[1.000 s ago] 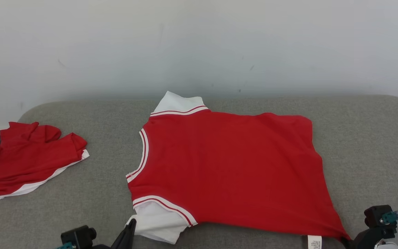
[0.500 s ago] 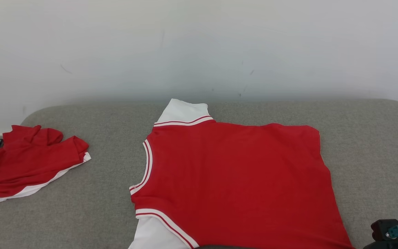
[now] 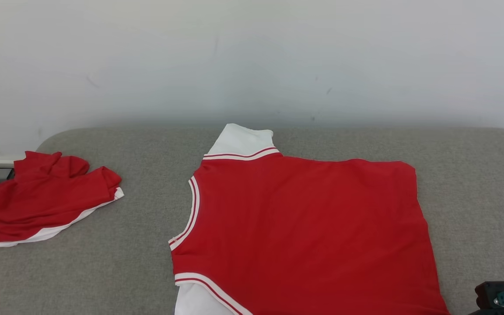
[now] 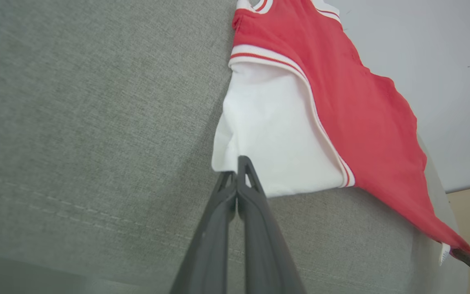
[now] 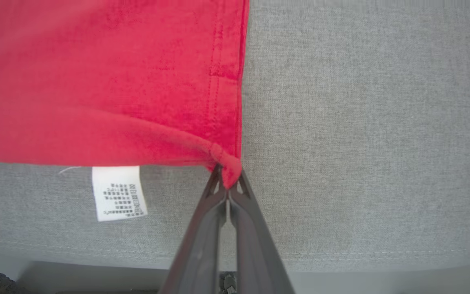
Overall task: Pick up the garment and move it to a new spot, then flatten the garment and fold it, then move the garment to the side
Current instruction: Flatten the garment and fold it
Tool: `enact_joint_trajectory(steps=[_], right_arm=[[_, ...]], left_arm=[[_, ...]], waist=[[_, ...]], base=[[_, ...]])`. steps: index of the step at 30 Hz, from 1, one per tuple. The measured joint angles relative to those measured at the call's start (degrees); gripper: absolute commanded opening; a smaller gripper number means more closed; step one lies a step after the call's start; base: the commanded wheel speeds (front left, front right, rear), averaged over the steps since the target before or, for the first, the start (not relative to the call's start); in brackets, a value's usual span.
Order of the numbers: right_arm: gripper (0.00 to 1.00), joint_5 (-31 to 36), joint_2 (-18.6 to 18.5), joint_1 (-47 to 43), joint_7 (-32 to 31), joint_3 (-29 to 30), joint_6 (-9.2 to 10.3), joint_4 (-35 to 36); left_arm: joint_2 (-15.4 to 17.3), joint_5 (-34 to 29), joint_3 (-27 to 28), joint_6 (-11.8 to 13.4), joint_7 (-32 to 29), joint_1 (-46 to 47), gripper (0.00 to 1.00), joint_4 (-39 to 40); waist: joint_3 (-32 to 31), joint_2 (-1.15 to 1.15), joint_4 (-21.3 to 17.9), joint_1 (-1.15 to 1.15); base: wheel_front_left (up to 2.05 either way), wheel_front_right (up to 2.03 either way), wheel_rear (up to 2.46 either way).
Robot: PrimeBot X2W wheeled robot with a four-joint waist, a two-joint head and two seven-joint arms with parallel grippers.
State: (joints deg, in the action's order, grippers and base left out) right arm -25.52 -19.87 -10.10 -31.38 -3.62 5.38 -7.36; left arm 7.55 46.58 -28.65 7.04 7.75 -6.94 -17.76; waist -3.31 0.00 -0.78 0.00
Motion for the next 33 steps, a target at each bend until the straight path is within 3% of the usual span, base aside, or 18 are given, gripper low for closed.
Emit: enact_joint_trajectory(steps=[2, 3, 4, 5, 11, 15, 22, 25, 28, 33], right_arm=[[0.00, 0.0, 0.0, 0.0, -0.4, 0.0, 0.20, 0.3], [0.31, 0.0, 0.1, 0.0, -0.4, 0.0, 0.20, 0.5], [1.00, 0.0, 0.2, 0.1, -0.5, -0.1, 0.22, 0.6], [1.00, 0.0, 0.5, 0.2, -0.9, -0.1, 0.23, 0.8], [1.00, 0.0, 0.6, 0.0, -2.2, -0.5, 0.24, 2.4], [1.00, 0.0, 0.0, -0.7, -2.9, 0.0, 0.33, 4.3], [1.00, 0.4, -0.6, -4.7, -3.2, 4.2, 1.26, 7.7], [1.00, 2.5, -0.6, -4.4, -0.6, 6.7, 1.65, 10.3], [1.00, 2.2, 1.9, -2.3, 2.6, 9.3, 1.71, 11.9], [1.00, 0.4, 10.6, -1.0, 9.1, 9.9, 1.75, 14.1]], left_arm=[[0.0, -0.6, -0.3, 0.0, -0.4, 0.0, 0.00, 0.1], [0.0, -1.1, -0.6, 0.0, -0.9, 0.0, 0.27, 0.1], [0.0, -1.4, -0.7, 0.0, -1.1, 0.0, 0.81, 0.2], [0.0, -1.4, -0.7, 0.0, -1.2, 0.0, 1.00, 0.3], [0.3, -1.8, -1.4, 0.0, -3.2, 0.0, 1.00, 0.8], [2.2, -2.4, 0.1, 0.1, -3.5, 0.1, 1.00, 1.6], [5.8, -5.0, 4.6, 0.1, -2.1, 0.5, 1.00, 3.3], [6.9, -7.2, 6.2, 0.1, -0.5, 1.8, 1.00, 4.6], [7.3, -10.0, 7.4, 0.1, 1.3, 3.5, 1.00, 5.8], [7.7, -13.2, 7.7, 0.1, 2.8, 5.0, 1.00, 8.0]], waist=[[0.1, 0.00, 0.4, 0.00], [0.2, 0.00, 0.6, 0.00], [0.3, 0.00, 0.7, 0.00], [0.4, 0.00, 0.8, 0.00], [0.5, 0.00, 1.0, 0.00], [0.4, 0.00, 1.2, 0.00], [-0.4, 0.00, 1.4, -0.01], [-0.9, 0.00, 1.3, -0.01], [-1.4, 0.00, 1.1, -0.01], [-2.7, 0.00, 1.0, -0.01]], base=[[0.00, 0.00, 0.00], [0.00, 0.00, 0.00], [0.00, 0.00, 0.00], [0.00, 0.00, 0.00], [0.00, 0.00, 0.00], [0.00, 0.00, 0.00], [0.00, 0.00, 0.00], [0.00, 0.00, 0.00], [0.00, 0.00, 0.00], [0.00, 0.00, 0.00]])
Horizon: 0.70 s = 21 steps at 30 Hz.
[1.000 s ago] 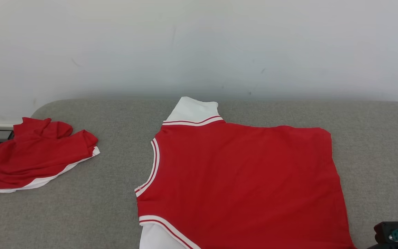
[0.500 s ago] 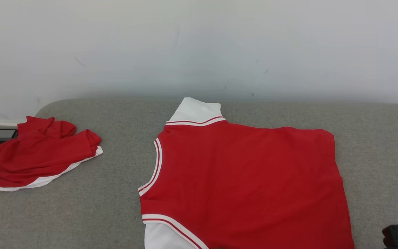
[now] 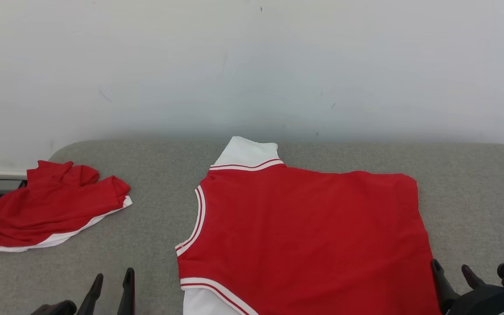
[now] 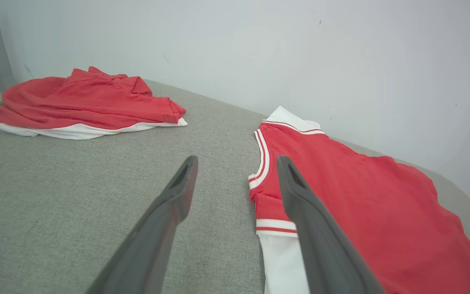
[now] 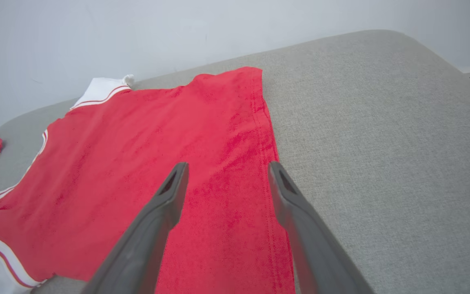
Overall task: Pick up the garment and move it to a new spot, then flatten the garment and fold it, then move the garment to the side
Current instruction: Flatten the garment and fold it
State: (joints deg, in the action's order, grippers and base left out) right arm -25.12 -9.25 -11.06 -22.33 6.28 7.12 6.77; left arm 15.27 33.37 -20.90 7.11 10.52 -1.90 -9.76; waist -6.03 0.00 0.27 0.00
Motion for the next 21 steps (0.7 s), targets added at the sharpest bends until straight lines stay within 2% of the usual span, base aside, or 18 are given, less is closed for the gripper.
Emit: enact_joint_trajectory(steps=[7, 11, 21], right_arm=[[1.00, -0.1, 7.4, 1.7, 9.1, -0.2, 0.01, 0.5], [1.00, 0.0, 7.2, 2.1, 12.1, -0.5, 0.01, 0.3], [1.00, 1.6, 6.4, 1.8, 17.3, -3.0, 0.01, -3.1]], left_arm=[[0.6, -2.1, 1.3, 0.0, 0.3, 0.1, 1.00, 1.7], [0.8, -2.7, 2.2, 0.0, 0.1, 0.2, 1.00, 1.8], [0.9, -3.9, 4.7, 0.0, -5.1, -1.6, 1.00, 1.9]], waist=[[-1.3, 0.00, -0.6, 0.00], [-1.7, 0.00, -0.9, 0.00], [-2.6, -0.01, -1.6, 0.00]], base=[[0.00, 0.00, 0.00], [0.00, 0.00, 0.00], [0.00, 0.00, 0.00]])
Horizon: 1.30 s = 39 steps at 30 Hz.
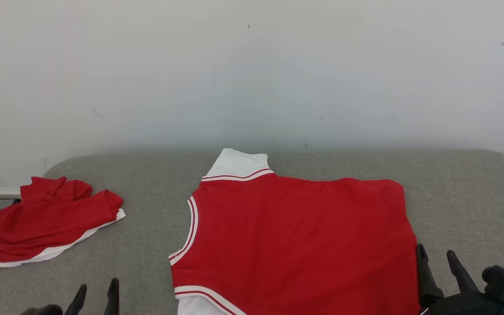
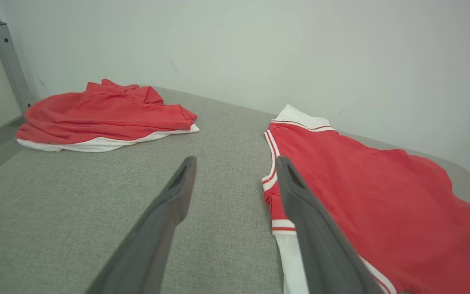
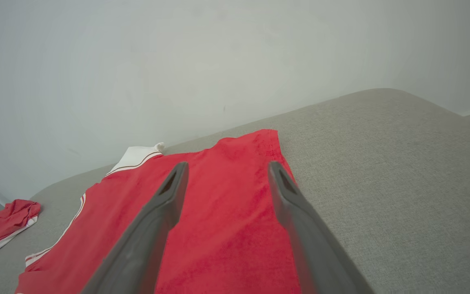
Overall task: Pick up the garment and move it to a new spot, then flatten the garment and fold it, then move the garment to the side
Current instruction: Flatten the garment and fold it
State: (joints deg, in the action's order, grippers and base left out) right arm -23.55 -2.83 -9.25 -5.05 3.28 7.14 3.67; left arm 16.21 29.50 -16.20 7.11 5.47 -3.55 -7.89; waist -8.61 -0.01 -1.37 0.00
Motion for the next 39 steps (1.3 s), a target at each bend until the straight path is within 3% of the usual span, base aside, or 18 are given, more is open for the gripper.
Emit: enact_joint_trajectory(steps=[14, 34, 39], right_arm=[[1.00, 0.4, 0.0, -1.2, 4.1, 0.2, 0.00, -1.9], [1.00, 0.5, 0.0, -1.1, 5.3, -0.8, 0.00, -3.5], [1.00, 3.3, -3.3, -1.5, 1.5, -1.6, -0.01, -4.6]], left_arm=[[-1.4, -1.4, 1.1, 0.0, -5.1, -1.9, 1.00, 2.8], [-2.6, -4.1, 3.0, 0.0, -11.0, -3.3, 1.00, 5.3], [-3.6, -4.2, 2.8, 0.0, -15.9, -3.3, 1.00, 4.2]], waist=[[0.2, 0.00, -0.9, 0.00], [1.2, 0.00, -0.5, 0.00], [1.5, 0.00, -0.3, 0.00]], base=[[0.00, 0.00, 0.00], [0.00, 0.00, 0.00], [0.00, 0.00, 0.00]])
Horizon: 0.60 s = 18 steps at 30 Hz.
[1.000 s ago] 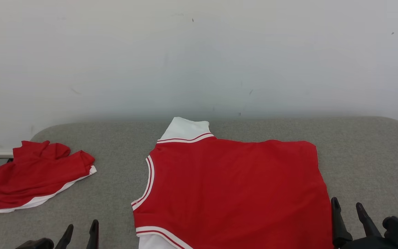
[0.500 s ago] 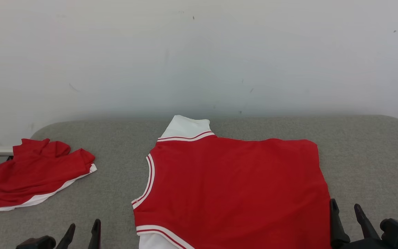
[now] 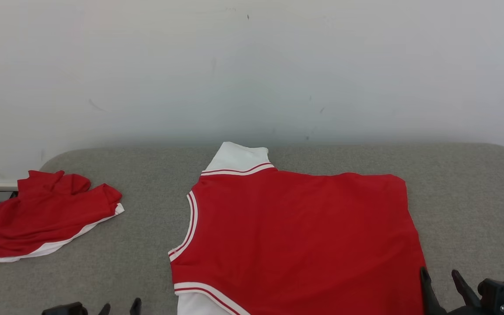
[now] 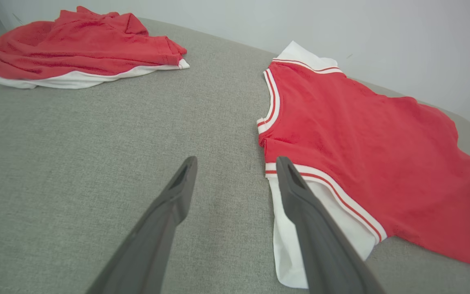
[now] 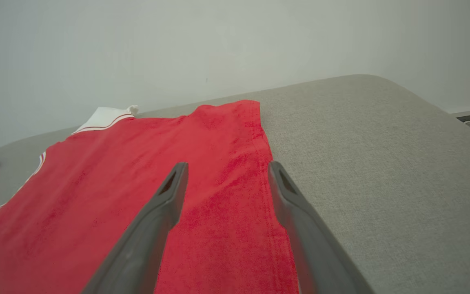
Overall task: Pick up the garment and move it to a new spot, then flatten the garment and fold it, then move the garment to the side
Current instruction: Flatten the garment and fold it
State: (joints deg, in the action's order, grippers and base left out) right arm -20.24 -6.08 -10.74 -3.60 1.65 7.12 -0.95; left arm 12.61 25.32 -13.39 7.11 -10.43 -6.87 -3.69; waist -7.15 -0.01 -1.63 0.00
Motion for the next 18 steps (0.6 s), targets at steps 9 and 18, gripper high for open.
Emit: enact_joint_trajectory(steps=[9, 18], right_arm=[[1.00, 0.4, -4.7, -3.1, -13.8, -3.2, -1.42, -2.2], [1.00, 0.7, -5.2, -3.0, -22.3, -4.4, -1.49, -4.4]], left_arm=[[-0.2, -0.1, -4.0, -0.1, -9.3, 1.9, 1.00, -3.4], [-1.6, 0.5, -7.6, -1.7, -16.4, 6.5, 1.00, -10.2]], waist=[[0.7, 0.00, 0.9, 0.00], [2.2, 0.00, 1.5, 0.00]], base=[[0.00, 0.00, 0.00], [0.00, 0.00, 0.00]])
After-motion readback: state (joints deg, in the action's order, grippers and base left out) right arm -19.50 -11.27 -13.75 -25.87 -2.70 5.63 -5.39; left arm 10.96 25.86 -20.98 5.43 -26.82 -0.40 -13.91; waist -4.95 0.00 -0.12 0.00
